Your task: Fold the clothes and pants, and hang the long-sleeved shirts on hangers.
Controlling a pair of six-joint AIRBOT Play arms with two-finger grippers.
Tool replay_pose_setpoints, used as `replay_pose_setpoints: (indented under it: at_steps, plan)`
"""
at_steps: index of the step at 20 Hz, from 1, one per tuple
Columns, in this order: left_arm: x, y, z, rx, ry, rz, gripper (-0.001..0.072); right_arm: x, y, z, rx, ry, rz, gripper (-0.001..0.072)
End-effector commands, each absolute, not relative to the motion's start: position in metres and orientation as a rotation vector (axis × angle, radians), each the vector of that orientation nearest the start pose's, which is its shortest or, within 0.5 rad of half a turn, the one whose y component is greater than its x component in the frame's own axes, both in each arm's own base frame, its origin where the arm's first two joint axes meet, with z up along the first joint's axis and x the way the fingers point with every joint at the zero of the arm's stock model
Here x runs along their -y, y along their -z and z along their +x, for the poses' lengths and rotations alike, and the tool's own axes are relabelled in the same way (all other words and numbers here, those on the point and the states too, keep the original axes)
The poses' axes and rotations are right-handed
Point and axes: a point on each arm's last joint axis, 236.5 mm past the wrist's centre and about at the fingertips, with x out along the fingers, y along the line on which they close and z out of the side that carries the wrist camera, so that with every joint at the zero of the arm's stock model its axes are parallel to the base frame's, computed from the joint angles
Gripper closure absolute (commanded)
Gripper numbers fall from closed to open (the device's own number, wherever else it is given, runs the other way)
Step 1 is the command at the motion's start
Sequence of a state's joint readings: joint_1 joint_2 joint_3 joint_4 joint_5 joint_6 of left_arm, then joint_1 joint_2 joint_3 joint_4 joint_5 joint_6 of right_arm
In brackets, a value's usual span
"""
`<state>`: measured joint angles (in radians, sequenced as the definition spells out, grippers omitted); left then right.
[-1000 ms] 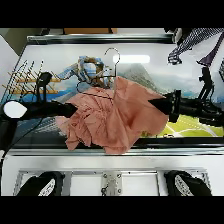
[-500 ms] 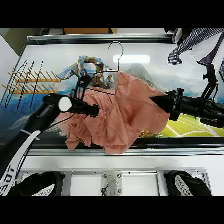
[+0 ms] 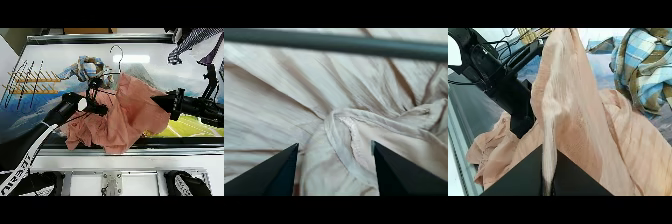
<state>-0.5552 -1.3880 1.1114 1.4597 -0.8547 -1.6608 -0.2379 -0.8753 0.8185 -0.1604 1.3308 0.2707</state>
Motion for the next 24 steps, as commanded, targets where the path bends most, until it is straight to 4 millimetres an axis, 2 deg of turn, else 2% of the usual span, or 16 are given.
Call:
replay_pose_setpoints:
  at_steps: [1, 4, 5, 8, 11, 14, 17, 19, 21, 24]
  plan:
    - [0.247, 0.038, 0.359, -1.171, 0.464, 0.134, 0.0218, -0.159, -0.203, 0.308, -0.303, -1.066, 0.168, 0.0708]
    - [0.246, 0.032, 0.357, -1.168, 0.466, 0.135, 0.022, -0.159, -0.203, 0.308, -0.303, -1.066, 0.168, 0.0708]
    - [0.246, 0.027, 0.357, -1.159, 0.468, 0.134, 0.0367, -0.159, -0.203, 0.308, -0.303, -1.066, 0.168, 0.0707]
    - [0.246, 0.013, 0.357, -1.126, 0.481, 0.133, 0.0699, -0.159, -0.203, 0.308, -0.303, -1.065, 0.168, 0.0708]
    - [0.244, -0.008, 0.359, -1.079, 0.485, 0.117, 0.07, -0.159, -0.203, 0.308, -0.304, -1.066, 0.168, 0.0708]
    - [0.232, -0.043, 0.359, -1.016, 0.477, 0.085, 0.07, -0.155, -0.203, 0.315, -0.322, -1.019, 0.214, 0.0708]
    - [0.218, -0.067, 0.342, -1.019, 0.474, 0.077, 0.07, -0.147, -0.208, 0.327, -0.326, -0.938, 0.265, 0.0708]
    - [0.218, -0.069, 0.326, -1.009, 0.495, 0.083, 0.07, -0.146, -0.212, 0.327, -0.322, -0.921, 0.279, 0.0708]
    - [0.218, -0.06, 0.311, -1.012, 0.51, 0.091, 0.0699, -0.147, -0.215, 0.324, -0.324, -0.923, 0.287, 0.0708]
    - [0.203, -0.054, 0.3, -1.015, 0.487, 0.074, 0.0699, -0.146, -0.217, 0.321, -0.324, -0.914, 0.279, 0.0709]
